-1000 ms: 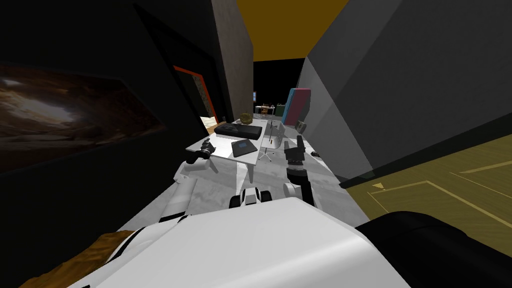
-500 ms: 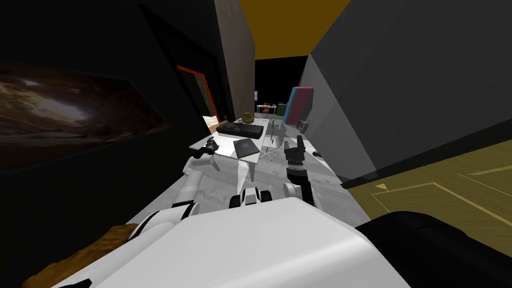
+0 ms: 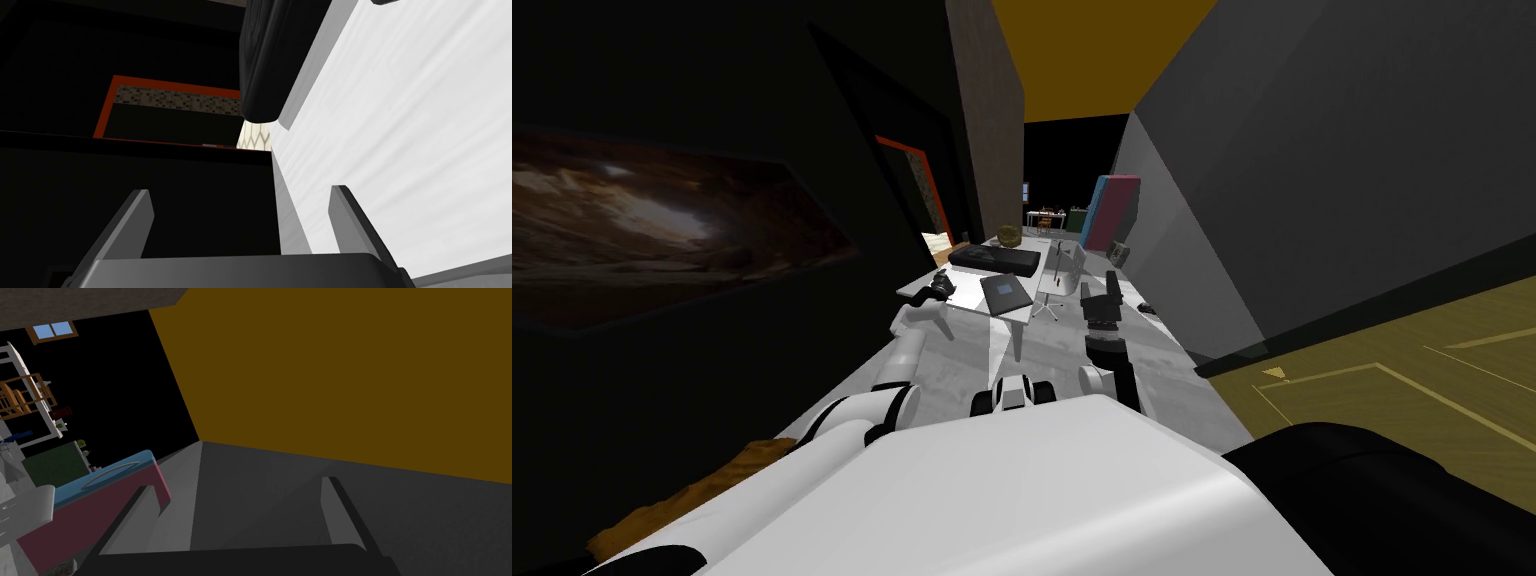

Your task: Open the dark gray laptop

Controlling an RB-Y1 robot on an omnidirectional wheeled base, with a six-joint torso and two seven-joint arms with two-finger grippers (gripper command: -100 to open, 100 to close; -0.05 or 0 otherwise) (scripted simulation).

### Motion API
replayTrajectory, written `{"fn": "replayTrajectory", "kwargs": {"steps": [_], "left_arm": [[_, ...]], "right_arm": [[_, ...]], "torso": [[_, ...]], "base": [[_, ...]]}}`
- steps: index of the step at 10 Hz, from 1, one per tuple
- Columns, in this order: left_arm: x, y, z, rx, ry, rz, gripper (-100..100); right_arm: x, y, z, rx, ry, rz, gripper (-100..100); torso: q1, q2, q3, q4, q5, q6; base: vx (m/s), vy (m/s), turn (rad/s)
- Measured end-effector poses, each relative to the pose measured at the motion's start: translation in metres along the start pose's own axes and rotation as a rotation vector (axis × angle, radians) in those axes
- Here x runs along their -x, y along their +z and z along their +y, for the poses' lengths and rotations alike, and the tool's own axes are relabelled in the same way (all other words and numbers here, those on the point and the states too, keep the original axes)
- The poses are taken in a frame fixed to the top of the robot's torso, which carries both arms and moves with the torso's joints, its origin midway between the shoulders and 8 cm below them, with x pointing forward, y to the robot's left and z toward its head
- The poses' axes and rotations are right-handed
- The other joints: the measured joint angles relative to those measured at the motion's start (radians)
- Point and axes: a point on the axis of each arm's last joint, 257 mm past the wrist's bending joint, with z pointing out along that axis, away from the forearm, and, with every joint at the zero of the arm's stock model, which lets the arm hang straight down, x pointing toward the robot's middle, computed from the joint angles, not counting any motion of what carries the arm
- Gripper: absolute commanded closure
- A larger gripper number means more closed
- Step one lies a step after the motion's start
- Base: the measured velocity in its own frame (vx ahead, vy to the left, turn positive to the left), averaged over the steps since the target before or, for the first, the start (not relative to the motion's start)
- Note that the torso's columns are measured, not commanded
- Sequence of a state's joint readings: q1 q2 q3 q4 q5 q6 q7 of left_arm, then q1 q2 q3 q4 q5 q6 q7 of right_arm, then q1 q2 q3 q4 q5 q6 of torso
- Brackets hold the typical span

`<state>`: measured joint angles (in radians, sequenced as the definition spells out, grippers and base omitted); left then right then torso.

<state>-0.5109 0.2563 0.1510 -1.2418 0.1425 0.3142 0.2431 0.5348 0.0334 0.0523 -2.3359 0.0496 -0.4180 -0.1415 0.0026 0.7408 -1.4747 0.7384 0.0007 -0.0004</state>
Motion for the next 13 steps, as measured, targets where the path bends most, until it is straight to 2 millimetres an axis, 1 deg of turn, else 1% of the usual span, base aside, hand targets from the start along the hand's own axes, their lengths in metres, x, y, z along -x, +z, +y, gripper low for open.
{"fn": "replayTrajectory", "kwargs": {"steps": [2,4,5,6,7,9,10,11,12,13], "left_arm": [[-0.019,0.011,-0.005,-0.002,0.005,0.018,-100],[-0.031,0.022,-0.016,-0.001,0.003,0.03,-100],[-0.032,0.026,-0.01,0.014,0.002,0.027,-100],[-0.051,0.034,-0.009,0.017,0.004,0.046,-100],[-0.066,0.038,-0.01,0.018,0.01,0.061,-100],[-0.082,0.046,-0.017,0.029,0.015,0.076,-100],[-0.084,0.049,-0.014,0.042,0.015,0.076,-100],[-0.103,0.05,-0.013,0.041,0.019,0.098,-100],[-0.118,0.052,-0.018,0.036,0.029,0.114,-100],[-0.127,0.054,-0.021,0.035,0.034,0.124,-100]], "right_arm": [[0.0,0.0,0.0,0.0,0.0,0.0,0],[0.0,0.0,0.0,0.0,0.0,0.0,0],[0.0,0.0,0.0,0.0,0.0,0.0,0],[0.0,0.0,0.0,0.0,0.0,0.0,0],[0.0,0.0,0.0,0.0,0.0,0.0,0],[0.0,0.0,0.0,0.0,0.0,0.0,0],[0.0,0.0,0.0,0.0,0.0,0.0,0],[0.0,0.0,0.0,0.0,0.0,0.0,0],[0.0,0.0,0.0,0.0,0.0,0.0,0],[0.0,0.0,0.0,0.0,0.0,0.0,0]], "torso": [[-0.003,-0.001,0.0,0.0,-0.001,0.001],[-0.005,-0.007,-0.004,-0.002,-0.001,0.001],[-0.004,-0.006,-0.004,-0.002,-0.001,0.0],[0.0,0.0,0.0,0.0,0.0,0.0],[0.0,0.003,0.003,0.001,0.0,0.0],[-0.004,-0.005,-0.003,-0.001,-0.001,0.0],[-0.005,-0.007,-0.004,-0.002,-0.001,0.0],[-0.001,-0.002,-0.001,-0.001,0.0,0.0],[-0.001,0.001,0.001,0.001,0.0,0.0],[-0.003,-0.002,0.0,0.0,-0.001,0.001]], "base": [[-0.048,0.021,-0.014],[0.007,-0.005,-0.001],[-0.086,0.037,0.152],[-0.132,0.057,0.042],[-0.075,0.039,-0.03],[-0.011,0.007,-0.004],[-0.086,0.048,0.119],[-0.117,0.048,0.054],[-0.069,0.021,-0.005],[-0.026,0.011,-0.005]]}}
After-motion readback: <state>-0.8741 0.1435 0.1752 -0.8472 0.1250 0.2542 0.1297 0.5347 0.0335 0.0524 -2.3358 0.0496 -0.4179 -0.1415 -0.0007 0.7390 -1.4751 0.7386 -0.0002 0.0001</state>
